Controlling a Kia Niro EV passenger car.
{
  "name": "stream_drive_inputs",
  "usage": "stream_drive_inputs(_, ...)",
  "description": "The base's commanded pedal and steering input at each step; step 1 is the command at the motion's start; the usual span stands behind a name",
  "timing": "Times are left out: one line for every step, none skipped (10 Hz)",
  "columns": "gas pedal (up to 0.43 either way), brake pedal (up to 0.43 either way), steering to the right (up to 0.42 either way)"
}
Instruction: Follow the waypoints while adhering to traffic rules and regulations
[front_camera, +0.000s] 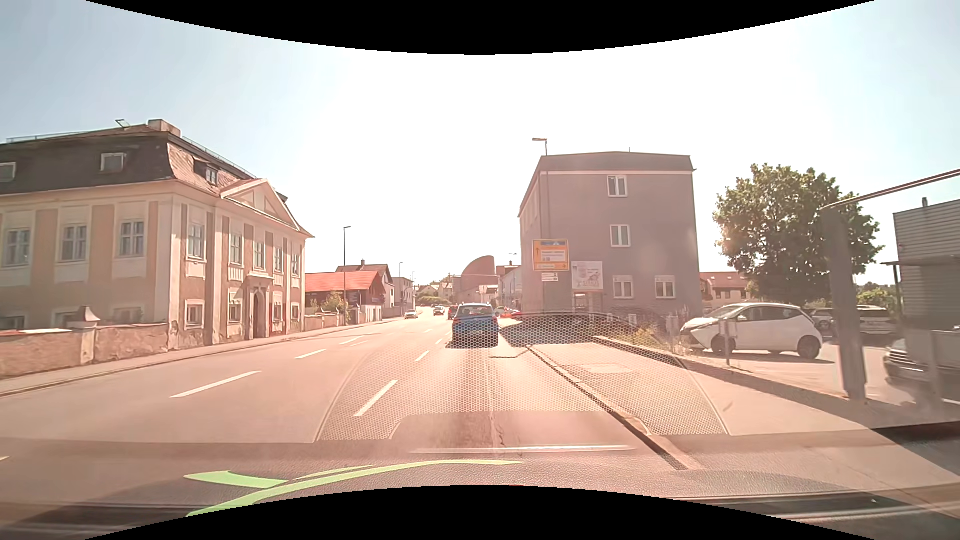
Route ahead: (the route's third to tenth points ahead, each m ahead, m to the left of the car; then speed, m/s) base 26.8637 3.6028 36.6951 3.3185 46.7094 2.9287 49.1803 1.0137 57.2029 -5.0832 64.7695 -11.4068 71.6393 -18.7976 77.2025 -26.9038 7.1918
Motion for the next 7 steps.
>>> stream_drive_inputs(0.087, 0.0, -0.002)
stream_drive_inputs(0.079, 0.0, -0.002)
stream_drive_inputs(0.067, 0.0, -0.002)
stream_drive_inputs(0.059, 0.0, -0.002)
stream_drive_inputs(0.059, 0.0, -0.002)
stream_drive_inputs(0.059, 0.0, -0.002)
stream_drive_inputs(0.059, 0.0, -0.002)
